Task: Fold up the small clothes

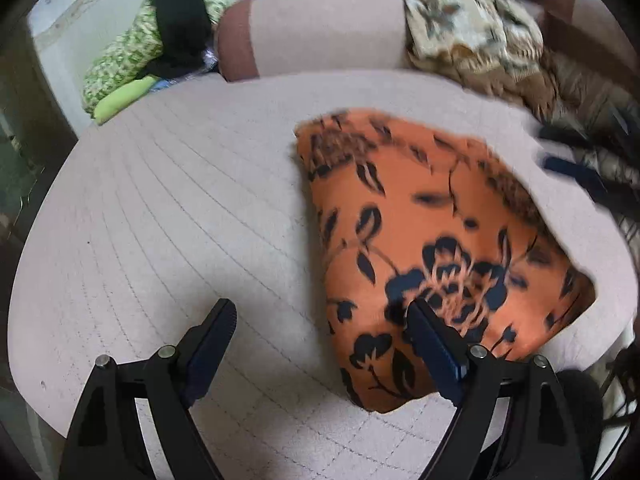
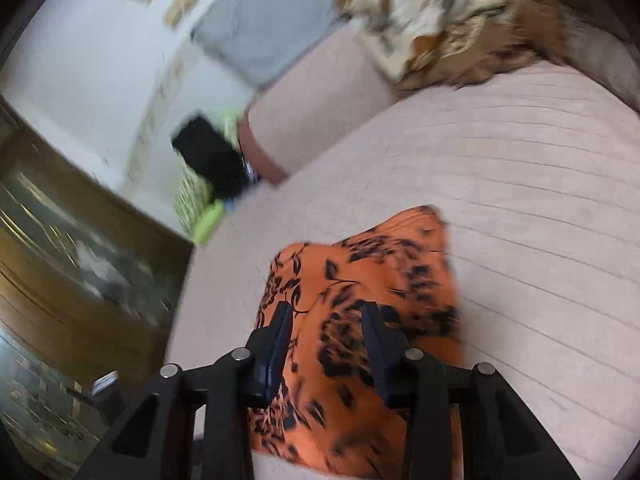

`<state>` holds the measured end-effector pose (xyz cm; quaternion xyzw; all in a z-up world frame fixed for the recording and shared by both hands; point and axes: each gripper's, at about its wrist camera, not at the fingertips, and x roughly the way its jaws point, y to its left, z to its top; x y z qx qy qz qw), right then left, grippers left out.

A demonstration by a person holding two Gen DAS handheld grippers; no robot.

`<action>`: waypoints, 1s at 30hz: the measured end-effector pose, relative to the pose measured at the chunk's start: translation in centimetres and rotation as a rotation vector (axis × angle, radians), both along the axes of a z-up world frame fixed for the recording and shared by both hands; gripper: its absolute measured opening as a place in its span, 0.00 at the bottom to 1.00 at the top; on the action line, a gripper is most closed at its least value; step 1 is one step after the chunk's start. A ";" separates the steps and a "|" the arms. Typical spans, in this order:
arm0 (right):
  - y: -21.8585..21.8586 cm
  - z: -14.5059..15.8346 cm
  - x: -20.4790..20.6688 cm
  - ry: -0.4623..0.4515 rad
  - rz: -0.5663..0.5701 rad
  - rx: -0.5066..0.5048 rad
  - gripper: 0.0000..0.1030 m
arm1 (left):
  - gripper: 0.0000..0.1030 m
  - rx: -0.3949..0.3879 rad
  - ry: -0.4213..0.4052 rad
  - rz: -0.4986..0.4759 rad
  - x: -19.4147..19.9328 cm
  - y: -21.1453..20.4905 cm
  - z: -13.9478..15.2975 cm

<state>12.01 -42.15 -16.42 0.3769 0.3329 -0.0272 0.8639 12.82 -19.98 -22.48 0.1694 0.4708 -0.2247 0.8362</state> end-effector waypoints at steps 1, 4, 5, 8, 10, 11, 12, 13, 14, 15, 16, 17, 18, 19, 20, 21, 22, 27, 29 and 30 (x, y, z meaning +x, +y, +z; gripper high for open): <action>0.0 -0.6 1.3 0.027 0.008 0.004 0.37 | 0.86 0.014 0.005 -0.005 -0.1 0.0 -0.6; -0.6 -6.1 5.9 0.260 -0.051 -0.027 0.35 | 0.97 0.007 -0.016 -0.007 0.0 0.2 -1.7; -1.2 -8.1 7.2 0.300 -0.062 -0.033 0.30 | 0.97 0.010 -0.018 -0.010 0.1 0.2 -1.8; -2.0 -8.4 7.6 0.272 -0.088 -0.037 0.23 | 1.00 0.034 0.008 -0.020 0.9 -0.1 -2.3; -2.2 -7.7 7.2 0.267 -0.083 -0.015 0.23 | 1.00 0.041 0.022 -0.020 1.1 -0.4 -2.5; -2.4 -7.4 6.6 0.280 -0.072 0.008 0.23 | 1.00 0.049 0.014 -0.023 1.0 -0.5 -2.7; -2.6 -6.8 5.1 0.264 -0.076 0.028 0.23 | 1.00 0.061 -0.007 -0.026 0.8 -0.7 -2.7; -2.2 -6.3 3.8 0.237 -0.078 0.042 0.26 | 1.00 0.069 -0.027 -0.026 0.5 -0.8 -2.7; -1.9 -5.4 2.6 0.207 -0.073 0.042 0.26 | 1.00 0.074 -0.040 -0.025 0.3 -0.9 -2.8; -1.5 -4.4 1.5 0.179 -0.056 0.020 0.27 | 1.00 0.083 -0.060 -0.021 0.0 -1.0 -2.8; -0.9 -3.3 0.4 0.160 -0.037 -0.010 0.27 | 1.00 0.087 -0.068 -0.016 -0.1 -1.1 -2.9; -0.1 -2.4 -0.8 0.143 -0.014 -0.032 0.27 | 1.00 0.088 -0.070 -0.011 -0.2 -1.1 -2.8; 0.6 -2.0 -1.8 0.131 0.010 -0.038 0.27 | 1.00 0.089 -0.072 -0.003 -0.3 -1.1 -2.8; 1.2 -2.1 -2.8 0.128 0.028 -0.045 0.27 | 1.00 0.089 -0.074 0.001 -0.5 -1.1 -2.7; 1.6 -2.5 -3.4 0.138 0.033 -0.055 0.27 | 1.00 0.088 -0.075 0.004 -0.6 -1.0 -2.7; 1.9 -3.6 -4.1 0.167 0.027 -0.065 0.27 | 1.00 0.087 -0.078 0.006 -0.7 -1.0 -2.7; 1.9 -5.2 -4.2 0.201 0.020 -0.065 0.25 | 1.00 0.085 -0.079 0.007 -0.8 -1.0 -2.7; 0.8 -8.2 -5.8 0.111 -0.020 0.004 0.18 | 1.00 0.077 -0.110 -0.002 -1.6 -0.7 -2.7; 0.8 -8.2 -5.7 0.104 -0.013 -0.020 0.18 | 1.00 0.066 -0.111 -0.007 -1.7 -0.5 -2.7; 1.0 -8.3 -5.8 0.097 -0.004 -0.040 0.18 | 1.00 0.058 -0.106 -0.007 -1.6 -0.3 -2.7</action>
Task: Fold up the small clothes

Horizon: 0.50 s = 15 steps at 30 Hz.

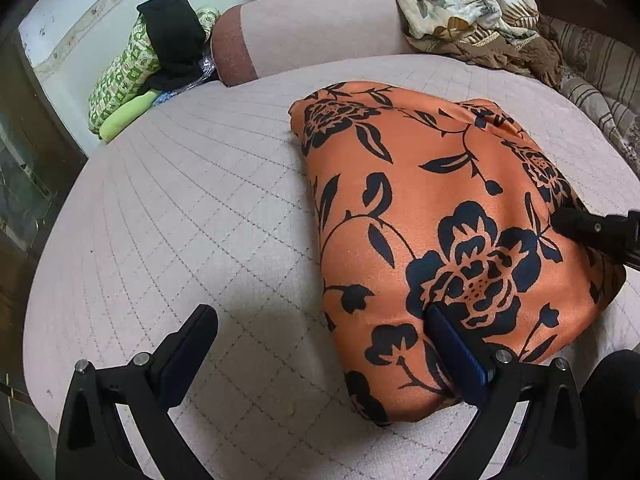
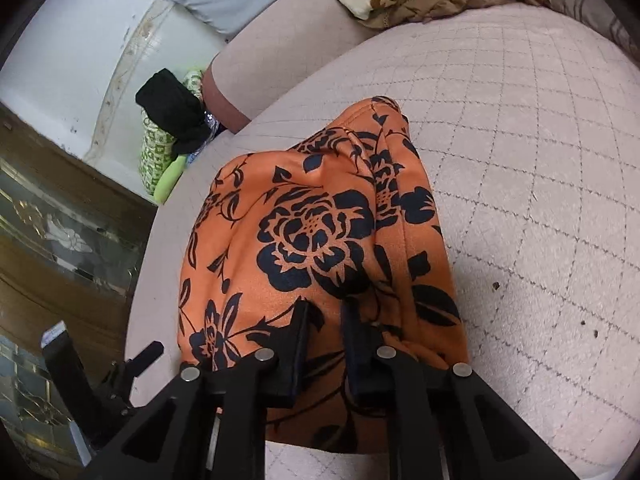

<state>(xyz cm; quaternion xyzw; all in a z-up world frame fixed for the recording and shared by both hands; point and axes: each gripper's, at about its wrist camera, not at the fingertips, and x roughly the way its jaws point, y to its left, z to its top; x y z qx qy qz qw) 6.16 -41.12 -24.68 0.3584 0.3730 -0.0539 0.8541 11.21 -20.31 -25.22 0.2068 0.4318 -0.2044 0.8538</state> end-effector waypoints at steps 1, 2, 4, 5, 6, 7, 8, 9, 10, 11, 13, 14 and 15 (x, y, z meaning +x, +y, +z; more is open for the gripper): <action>0.1 -0.1 -0.2 -0.009 0.005 -0.011 0.18 | 1.00 -0.009 0.005 0.000 0.1 0.1 0.0; 0.2 -0.3 -0.2 -0.018 0.006 -0.015 0.18 | 1.00 -0.015 0.006 -0.002 0.1 0.2 -0.1; 0.3 -0.6 -0.6 -0.040 0.004 -0.013 0.18 | 1.00 -0.022 0.000 -0.012 0.1 0.4 -0.2; 0.3 -0.7 -0.6 -0.050 0.003 -0.009 0.18 | 1.00 -0.024 -0.005 -0.017 0.0 0.5 -0.2; 0.3 -0.7 -0.7 -0.059 0.002 -0.006 0.18 | 1.00 -0.027 -0.009 -0.022 0.0 0.5 -0.2; 0.1 -0.4 -1.1 -0.065 0.002 -0.004 0.18 | 1.00 -0.029 -0.011 -0.025 0.0 0.5 -0.2; 0.1 -0.4 -1.1 -0.068 0.001 -0.004 0.18 | 1.00 -0.031 -0.012 -0.029 0.0 0.6 -0.2; 0.1 -0.5 -1.1 -0.069 0.001 -0.004 0.18 | 1.00 -0.034 -0.012 -0.034 0.0 0.6 -0.2; 0.0 -0.5 -1.0 -0.070 0.001 -0.007 0.18 | 1.00 -0.037 -0.011 -0.038 0.0 0.7 -0.2; 0.0 -0.5 -1.0 -0.070 0.001 -0.011 0.18 | 1.00 -0.043 -0.007 -0.041 0.1 0.7 -0.2; 0.2 -0.4 -1.0 -0.073 0.000 -0.020 0.18 | 1.00 -0.060 0.004 -0.042 0.3 0.9 -0.3; 0.2 -0.4 -1.2 -0.075 0.001 -0.027 0.18 | 1.00 -0.068 0.010 -0.043 0.4 1.0 -0.3; 0.3 -0.4 -1.2 -0.076 0.001 -0.031 0.18 | 1.00 -0.076 0.015 -0.044 0.4 1.1 -0.4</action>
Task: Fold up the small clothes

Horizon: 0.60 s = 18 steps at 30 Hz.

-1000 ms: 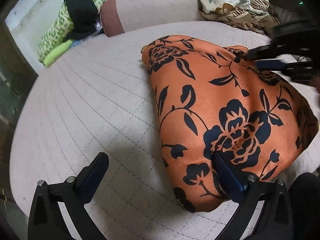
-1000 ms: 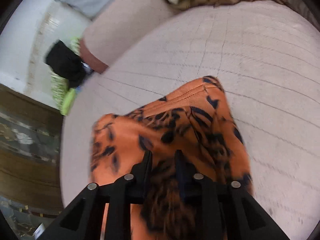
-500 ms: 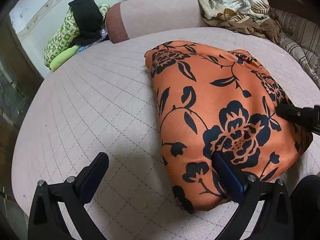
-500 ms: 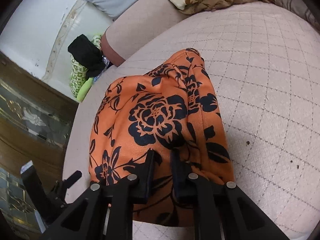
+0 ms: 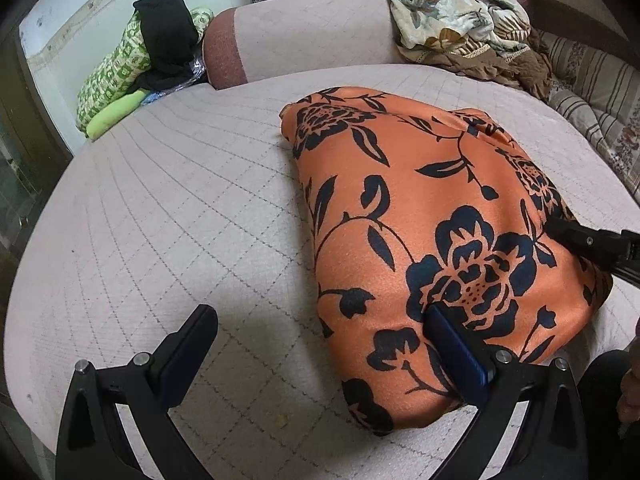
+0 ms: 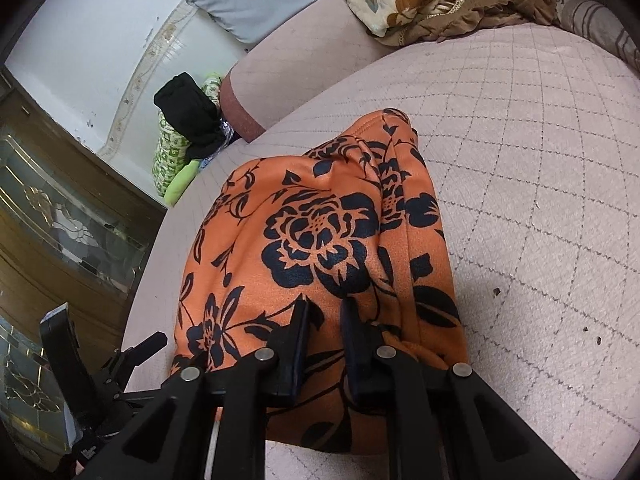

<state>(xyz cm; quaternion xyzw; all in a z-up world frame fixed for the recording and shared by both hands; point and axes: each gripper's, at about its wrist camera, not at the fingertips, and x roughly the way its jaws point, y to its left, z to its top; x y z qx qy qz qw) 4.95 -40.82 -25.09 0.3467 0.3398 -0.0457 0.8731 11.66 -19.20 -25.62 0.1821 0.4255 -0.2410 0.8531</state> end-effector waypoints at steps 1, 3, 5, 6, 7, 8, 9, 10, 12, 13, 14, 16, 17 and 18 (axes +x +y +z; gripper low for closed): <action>0.0 0.0 0.0 -0.001 -0.002 -0.001 0.18 | 1.00 -0.005 0.003 -0.003 0.0 0.1 0.0; 0.2 0.0 -0.2 -0.003 -0.006 -0.002 0.18 | 1.00 -0.012 0.008 -0.010 0.2 0.2 0.0; 0.3 0.0 -0.2 -0.002 -0.005 -0.006 0.18 | 1.00 -0.020 0.014 -0.017 0.3 0.2 -0.1; 0.3 0.0 -0.2 -0.001 -0.005 -0.008 0.18 | 1.00 -0.027 0.020 -0.019 0.4 0.3 -0.1; 0.3 0.0 -0.2 0.001 -0.004 -0.007 0.18 | 1.00 -0.035 0.025 -0.022 0.5 0.4 -0.2; 0.3 0.0 -0.2 0.004 -0.005 -0.004 0.18 | 1.00 -0.043 0.029 -0.023 0.5 0.5 -0.2; 0.2 0.0 -0.2 0.008 -0.006 0.000 0.18 | 1.00 -0.050 0.033 -0.025 0.6 0.5 -0.3; 0.2 0.0 -0.1 0.013 -0.006 0.004 0.19 | 1.00 -0.056 0.036 -0.028 0.6 0.6 -0.3; 0.1 0.1 0.0 0.025 -0.005 0.005 0.19 | 1.00 -0.067 0.040 -0.035 0.7 0.8 -0.4; 0.1 0.2 0.1 0.031 -0.005 0.005 0.19 | 1.00 -0.074 0.042 -0.040 0.8 0.9 -0.5; 0.1 0.2 0.1 0.038 -0.007 0.005 0.19 | 1.00 -0.082 0.045 -0.044 0.8 0.9 -0.5; 0.1 0.3 0.3 0.053 -0.010 0.000 0.19 | 1.00 -0.105 0.061 -0.052 1.1 1.2 -0.7; 0.2 0.4 0.4 0.060 -0.010 -0.005 0.19 | 1.00 -0.112 0.069 -0.052 1.3 1.2 -0.8; 0.2 0.4 0.5 0.068 -0.011 -0.007 0.19 | 1.00 -0.123 0.087 -0.052 1.5 1.3 -0.9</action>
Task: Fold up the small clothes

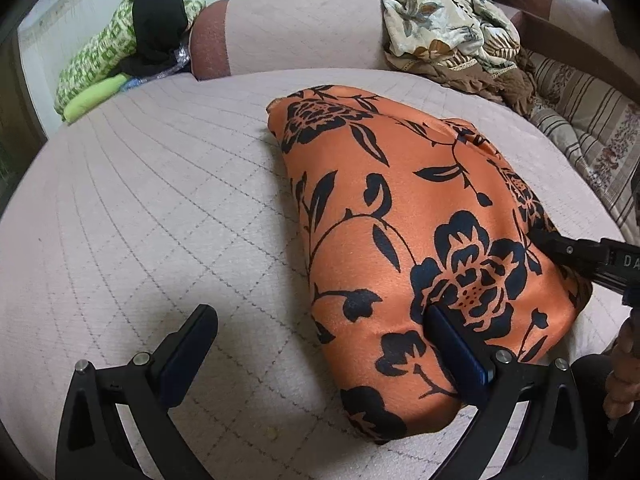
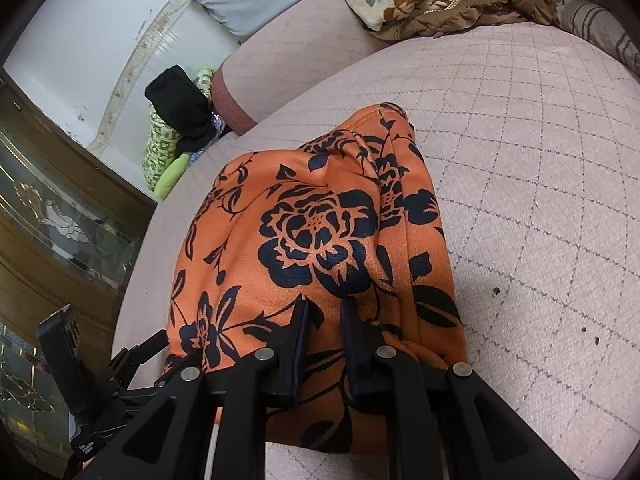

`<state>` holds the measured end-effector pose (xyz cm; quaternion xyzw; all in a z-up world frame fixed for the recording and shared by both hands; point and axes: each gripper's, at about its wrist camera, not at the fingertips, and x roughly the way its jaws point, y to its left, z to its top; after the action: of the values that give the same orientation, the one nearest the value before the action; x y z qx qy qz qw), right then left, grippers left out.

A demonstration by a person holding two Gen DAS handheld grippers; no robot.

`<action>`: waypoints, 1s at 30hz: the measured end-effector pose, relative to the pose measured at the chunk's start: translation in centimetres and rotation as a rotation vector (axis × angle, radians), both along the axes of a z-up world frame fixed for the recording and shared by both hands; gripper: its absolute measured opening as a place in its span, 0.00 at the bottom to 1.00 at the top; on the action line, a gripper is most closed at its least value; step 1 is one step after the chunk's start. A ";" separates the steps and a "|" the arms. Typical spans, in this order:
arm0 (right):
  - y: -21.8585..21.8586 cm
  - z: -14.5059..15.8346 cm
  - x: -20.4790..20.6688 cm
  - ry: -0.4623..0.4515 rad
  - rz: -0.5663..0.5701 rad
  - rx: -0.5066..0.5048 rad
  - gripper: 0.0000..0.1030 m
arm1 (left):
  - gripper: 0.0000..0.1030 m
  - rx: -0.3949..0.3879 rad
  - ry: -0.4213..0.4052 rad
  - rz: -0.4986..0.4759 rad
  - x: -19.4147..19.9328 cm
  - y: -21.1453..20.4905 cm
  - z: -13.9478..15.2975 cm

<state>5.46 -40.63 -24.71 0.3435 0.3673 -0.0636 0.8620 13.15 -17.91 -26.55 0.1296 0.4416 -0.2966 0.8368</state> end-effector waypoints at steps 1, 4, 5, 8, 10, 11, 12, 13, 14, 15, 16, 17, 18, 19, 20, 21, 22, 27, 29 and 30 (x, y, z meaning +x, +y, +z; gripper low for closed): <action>0.0 0.0 0.0 0.006 -0.001 0.000 0.19 | 1.00 -0.004 0.009 -0.002 0.1 0.0 -0.1; 0.0 0.0 0.4 0.025 -0.003 0.000 0.19 | 1.00 -0.016 0.055 -0.002 0.6 0.0 -0.3; 0.0 -0.1 0.6 0.034 -0.003 -0.005 0.19 | 1.00 -0.019 0.074 -0.001 0.8 -0.1 -0.5; 0.2 0.0 1.2 0.064 0.003 -0.028 0.19 | 1.00 -0.035 0.122 0.010 1.3 -0.1 -0.7; 0.1 0.0 1.7 0.077 0.000 -0.025 0.19 | 1.00 -0.039 0.118 0.005 1.2 0.0 -0.7; 0.1 -0.1 1.8 0.080 -0.001 -0.021 0.18 | 1.00 -0.046 0.123 0.009 1.2 0.1 -0.7; 0.0 -0.1 1.9 0.082 -0.002 -0.016 0.18 | 1.00 -0.057 0.131 0.011 1.2 0.3 -0.7; -0.1 -0.2 1.9 0.081 -0.002 -0.009 0.18 | 1.00 -0.063 0.141 0.005 1.4 0.4 -0.6; -0.2 -0.2 1.9 0.080 -0.004 -0.001 0.19 | 1.00 -0.066 0.153 -0.001 1.5 0.5 -0.6; -0.3 -0.2 1.9 0.076 -0.008 0.013 0.19 | 1.00 -0.066 0.180 -0.009 1.9 0.6 -0.4; -0.5 -0.2 1.8 0.073 -0.011 0.024 0.19 | 1.00 -0.076 0.205 -0.011 2.4 0.8 -0.1; -0.6 -0.1 1.7 0.071 -0.017 0.034 0.19 | 1.00 -0.087 0.212 -0.009 2.7 1.3 0.1; -0.6 0.0 1.6 0.072 -0.025 0.041 0.18 | 1.00 -0.103 0.199 0.004 2.8 1.8 0.5; -0.6 0.2 1.5 0.078 -0.034 0.045 0.18 | 1.00 -0.107 0.187 0.009 2.8 2.0 0.7; -0.4 0.7 1.3 0.091 -0.048 0.046 0.18 | 1.00 -0.106 0.160 0.013 2.6 2.3 1.2; -0.2 1.2 1.2 0.106 -0.058 0.043 0.18 | 1.00 -0.101 0.130 0.014 2.4 2.4 1.6; 0.0 1.7 1.1 0.123 -0.065 0.042 0.18 | 1.00 -0.097 0.095 0.017 2.2 2.6 2.1; 1.0 6.6 2.5 0.089 -0.028 -0.019 0.22 | 1.00 -0.129 0.030 0.015 2.1 3.1 3.9; 1.6 8.6 4.4 0.048 0.014 -0.030 0.22 | 1.00 -0.097 0.072 -0.001 2.5 2.3 3.1; 1.9 9.3 6.0 0.039 0.041 -0.029 0.22 | 1.00 -0.045 0.105 -0.011 2.8 1.5 2.0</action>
<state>11.43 -38.77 -15.38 0.3220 0.3902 -0.0579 0.8607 15.90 -16.37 -24.60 0.0974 0.4773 -0.3176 0.8135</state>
